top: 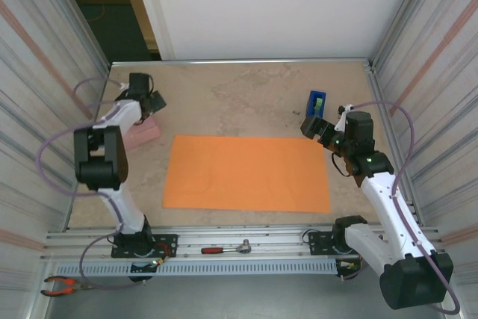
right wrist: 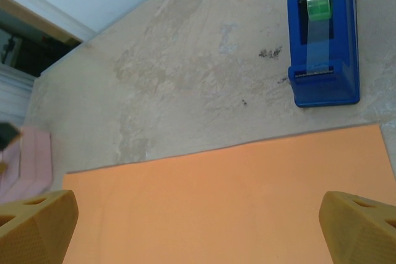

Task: Wrap the gift box in paper
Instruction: Move the gift box to the top-center of the table.

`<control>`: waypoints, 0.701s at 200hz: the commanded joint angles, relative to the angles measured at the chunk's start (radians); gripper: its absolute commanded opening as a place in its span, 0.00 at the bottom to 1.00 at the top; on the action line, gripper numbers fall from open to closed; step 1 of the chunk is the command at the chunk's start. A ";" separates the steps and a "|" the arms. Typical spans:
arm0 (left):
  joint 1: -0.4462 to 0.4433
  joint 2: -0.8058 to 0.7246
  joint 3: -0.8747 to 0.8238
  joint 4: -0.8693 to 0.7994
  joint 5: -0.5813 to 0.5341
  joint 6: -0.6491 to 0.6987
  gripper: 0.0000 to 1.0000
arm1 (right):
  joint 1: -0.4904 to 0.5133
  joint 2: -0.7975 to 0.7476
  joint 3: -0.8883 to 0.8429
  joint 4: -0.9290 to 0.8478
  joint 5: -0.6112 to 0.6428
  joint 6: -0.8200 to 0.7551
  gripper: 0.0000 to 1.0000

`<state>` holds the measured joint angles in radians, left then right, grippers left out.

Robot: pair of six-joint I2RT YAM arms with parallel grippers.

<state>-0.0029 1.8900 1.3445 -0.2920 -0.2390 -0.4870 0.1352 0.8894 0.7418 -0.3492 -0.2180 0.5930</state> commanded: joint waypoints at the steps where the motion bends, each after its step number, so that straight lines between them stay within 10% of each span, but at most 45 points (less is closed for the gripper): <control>1: -0.060 0.158 0.165 -0.040 0.115 0.085 0.99 | -0.011 -0.015 -0.012 -0.049 -0.007 -0.021 0.98; 69: -0.301 0.377 0.494 -0.088 0.184 0.102 0.99 | -0.013 -0.134 -0.038 -0.127 0.045 0.085 0.98; 140: -0.519 0.155 0.402 -0.065 0.266 0.122 0.99 | -0.013 -0.064 -0.015 -0.089 0.002 0.146 0.98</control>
<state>-0.5125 2.2017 1.7981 -0.3008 -0.0574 -0.3912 0.1287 0.7753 0.7136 -0.4538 -0.1883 0.7109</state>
